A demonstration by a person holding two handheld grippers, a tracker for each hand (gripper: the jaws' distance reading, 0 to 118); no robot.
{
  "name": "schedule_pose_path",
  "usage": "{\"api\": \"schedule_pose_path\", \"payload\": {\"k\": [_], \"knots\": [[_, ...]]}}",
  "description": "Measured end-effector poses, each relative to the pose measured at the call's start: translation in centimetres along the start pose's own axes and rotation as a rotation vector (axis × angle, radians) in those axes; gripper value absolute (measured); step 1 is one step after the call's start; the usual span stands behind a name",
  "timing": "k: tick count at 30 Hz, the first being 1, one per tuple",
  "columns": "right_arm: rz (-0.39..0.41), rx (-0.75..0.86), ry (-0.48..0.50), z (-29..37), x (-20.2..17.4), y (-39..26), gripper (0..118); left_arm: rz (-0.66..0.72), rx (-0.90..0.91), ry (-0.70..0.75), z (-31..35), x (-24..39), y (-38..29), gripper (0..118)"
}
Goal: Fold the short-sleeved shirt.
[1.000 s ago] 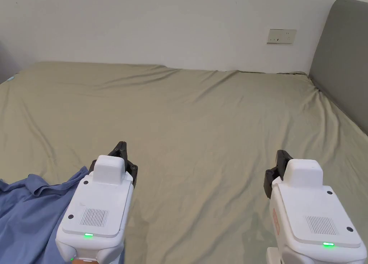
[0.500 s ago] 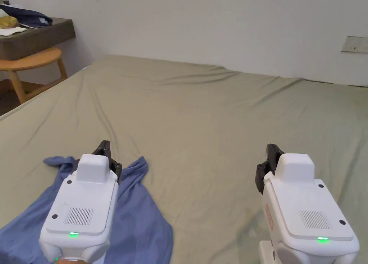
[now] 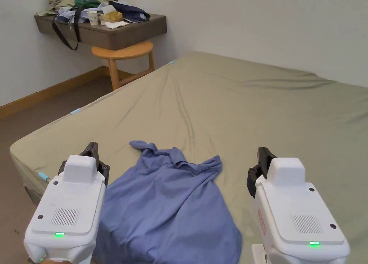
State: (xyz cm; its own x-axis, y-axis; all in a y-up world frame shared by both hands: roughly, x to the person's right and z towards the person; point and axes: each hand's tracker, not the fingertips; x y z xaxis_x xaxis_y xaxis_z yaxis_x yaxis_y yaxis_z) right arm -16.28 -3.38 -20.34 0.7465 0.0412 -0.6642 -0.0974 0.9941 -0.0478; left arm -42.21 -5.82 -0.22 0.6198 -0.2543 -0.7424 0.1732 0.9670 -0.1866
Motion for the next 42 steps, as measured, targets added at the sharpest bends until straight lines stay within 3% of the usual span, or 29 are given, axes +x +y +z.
{"api": "schedule_pose_path", "payload": {"k": [5, 10, 12, 14, 16, 18, 26, 27, 28, 30, 32, 33, 36, 37, 38, 42], "knots": [[0.007, -0.021, 0.020, -0.3, -0.1, -0.4, 1, 0.043, -0.068, -0.013, -0.8, -0.2, -0.7, 0], [0.021, -0.037, -0.007, -0.3, 1.5, -0.9, 1, 0.125, -0.250, -0.151, -3.8, 1.8, -1.1, 3], [0.029, -0.044, -0.027, -0.3, 2.2, -1.1, 1, 0.146, -0.354, -0.215, -5.6, 3.0, -1.5, 24], [0.028, -0.055, -0.050, -0.4, 3.1, -1.3, 1, 0.168, -0.443, -0.280, -7.2, 4.7, -2.2, 70], [0.021, -0.065, -0.066, -0.4, 4.0, -1.6, 1, 0.191, -0.534, -0.332, -8.6, 6.5, -3.0, 102], [0.021, -0.077, -0.086, -0.4, 4.8, -1.9, 1, 0.207, -0.644, -0.359, -10.2, 8.5, -4.2, 111], [0.037, -0.137, -0.170, 0.1, 8.0, -3.6, 1, 0.126, -0.861, -0.407, -13.2, 16.0, -10.4, 108], [0.038, -0.146, -0.180, 0.2, 8.4, -3.8, 1, 0.117, -0.877, -0.409, -13.6, 16.7, -11.3, 102], [0.037, -0.154, -0.189, 0.2, 8.8, -4.0, 1, 0.101, -0.904, -0.419, -13.9, 17.5, -12.0, 84], [0.032, -0.164, -0.202, 0.4, 9.4, -4.3, 1, 0.077, -0.949, -0.447, -14.2, 18.7, -13.0, 79], [0.033, -0.175, -0.213, 0.6, 10.0, -4.4, 1, 0.106, -0.868, -0.395, -13.3, 18.7, -12.3, 77], [0.033, -0.176, -0.218, 0.7, 10.2, -4.5, 1, 0.099, -0.903, -0.430, -13.4, 18.8, -12.2, 68], [0.027, -0.180, -0.226, 0.9, 10.7, -4.5, 1, 0.048, -0.875, -0.473, -12.7, 19.1, -11.6, 27], [0.022, -0.179, -0.227, 1.1, 10.7, -4.5, 1, 0.028, -0.862, -0.486, -12.8, 19.2, -11.6, 0], [0.019, -0.177, -0.229, 1.3, 10.8, -4.4, 1, -0.024, -0.865, -0.455, -12.9, 19.4, -11.7, 0], [0.015, -0.163, -0.232, 2.3, 11.2, -3.9, 1, 0.151, -0.863, -0.470, -12.9, 17.6, -10.4, 0]]}}
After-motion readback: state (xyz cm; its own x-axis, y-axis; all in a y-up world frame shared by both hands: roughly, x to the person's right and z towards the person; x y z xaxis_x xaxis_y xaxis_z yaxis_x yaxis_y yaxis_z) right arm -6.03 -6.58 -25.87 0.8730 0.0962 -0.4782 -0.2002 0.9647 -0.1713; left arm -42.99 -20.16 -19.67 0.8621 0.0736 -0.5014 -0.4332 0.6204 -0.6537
